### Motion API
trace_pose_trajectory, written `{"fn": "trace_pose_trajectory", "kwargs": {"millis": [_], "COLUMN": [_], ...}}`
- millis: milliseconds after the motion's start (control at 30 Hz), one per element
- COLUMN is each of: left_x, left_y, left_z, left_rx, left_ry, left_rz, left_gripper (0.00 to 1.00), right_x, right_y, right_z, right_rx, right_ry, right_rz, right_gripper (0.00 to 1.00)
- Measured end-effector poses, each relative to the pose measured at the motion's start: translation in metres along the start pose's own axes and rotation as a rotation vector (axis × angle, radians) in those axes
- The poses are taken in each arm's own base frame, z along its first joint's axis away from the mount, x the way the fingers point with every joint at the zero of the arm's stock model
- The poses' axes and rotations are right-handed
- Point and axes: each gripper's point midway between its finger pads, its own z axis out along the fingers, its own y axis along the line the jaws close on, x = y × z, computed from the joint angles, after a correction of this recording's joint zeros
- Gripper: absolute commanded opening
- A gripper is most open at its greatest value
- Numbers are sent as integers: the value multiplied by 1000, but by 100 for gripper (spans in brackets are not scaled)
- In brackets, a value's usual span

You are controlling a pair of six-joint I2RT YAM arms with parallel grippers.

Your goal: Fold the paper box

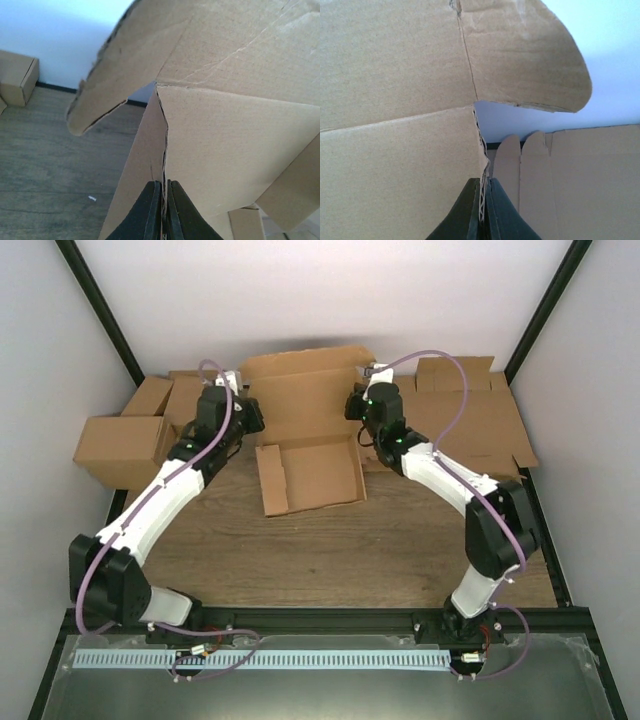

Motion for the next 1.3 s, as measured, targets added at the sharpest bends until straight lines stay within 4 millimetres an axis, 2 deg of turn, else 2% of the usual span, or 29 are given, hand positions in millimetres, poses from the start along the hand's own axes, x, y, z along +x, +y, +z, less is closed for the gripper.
{"fn": "trace_pose_trajectory", "kwargs": {"millis": [100,200,367,433,900,1133,1300], "left_x": [18,35,65,76,94,113,130], "left_y": [13,22,32,36,29,20,11], "left_z": [17,28,34,33,2,-16,-24], "left_rx": [-31,-49,-35,-32,42,90,115], "left_ry": [24,47,83,90,65,66,84], "left_rz": [0,-6,-49,-73,-151,-164,-175], "left_gripper": [4,4,4,4,4,4,4], "right_x": [18,36,63,65,74,82,88], "right_y": [-5,-10,-19,-17,-14,-14,-14], "right_z": [16,24,23,20,-16,-44,-54], "right_rx": [20,33,42,26,-14,-48,-58], "right_ry": [12,31,51,33,-7,-17,-14], "right_rz": [-10,-1,39,55,116,137,157], "right_gripper": [1,1,1,1,1,1,1]}}
